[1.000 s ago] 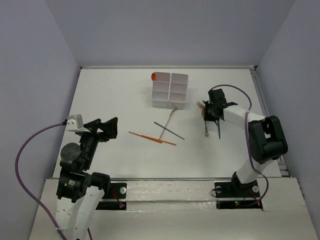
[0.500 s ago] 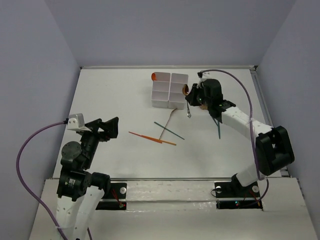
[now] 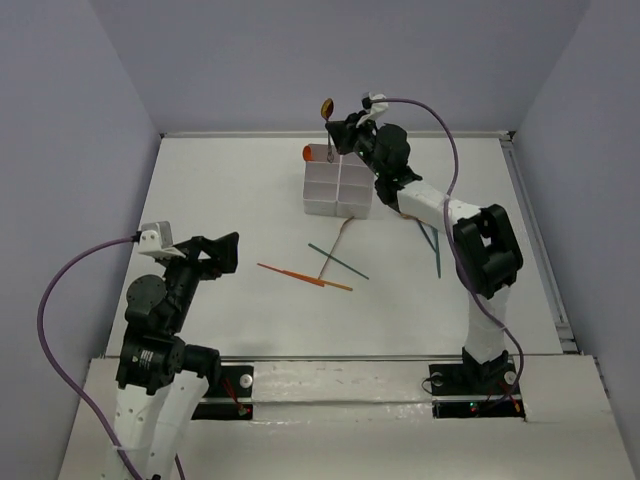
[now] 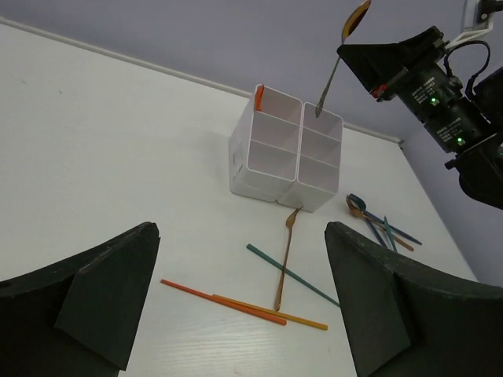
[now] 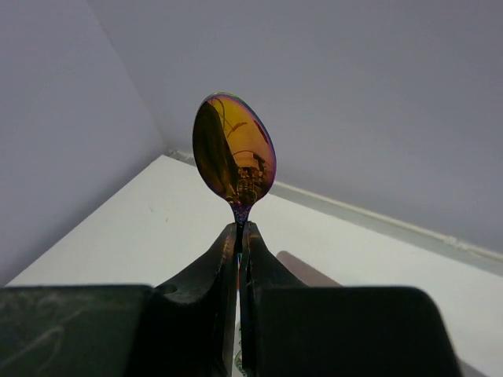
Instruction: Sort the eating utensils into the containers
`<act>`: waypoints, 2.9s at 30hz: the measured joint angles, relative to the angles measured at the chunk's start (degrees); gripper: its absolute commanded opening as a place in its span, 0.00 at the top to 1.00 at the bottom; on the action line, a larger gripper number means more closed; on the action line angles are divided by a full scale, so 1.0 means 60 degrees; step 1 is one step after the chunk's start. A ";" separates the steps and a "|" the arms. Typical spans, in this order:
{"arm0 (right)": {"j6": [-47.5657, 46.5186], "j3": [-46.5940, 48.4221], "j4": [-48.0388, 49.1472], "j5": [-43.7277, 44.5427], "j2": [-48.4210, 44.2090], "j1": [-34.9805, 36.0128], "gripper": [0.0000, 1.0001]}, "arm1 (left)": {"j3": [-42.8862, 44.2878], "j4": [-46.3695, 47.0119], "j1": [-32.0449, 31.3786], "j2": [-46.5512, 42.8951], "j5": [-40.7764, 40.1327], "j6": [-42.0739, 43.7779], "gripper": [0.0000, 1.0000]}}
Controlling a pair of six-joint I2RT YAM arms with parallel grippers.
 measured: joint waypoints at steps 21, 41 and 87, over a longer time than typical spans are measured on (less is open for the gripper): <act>-0.1381 0.2790 0.1137 0.0707 0.3126 0.0036 0.93 | 0.0000 0.0036 0.0186 0.0495 0.0204 0.0040 0.01; -0.2142 0.1577 0.1942 0.0925 0.3333 0.0382 0.56 | 0.0000 0.0062 0.0397 0.0506 0.0324 0.0076 0.01; 0.3348 -0.3300 -0.5909 0.3056 -0.0357 0.1727 0.55 | -0.0025 0.0157 0.0539 -0.0004 0.0820 0.0069 0.01</act>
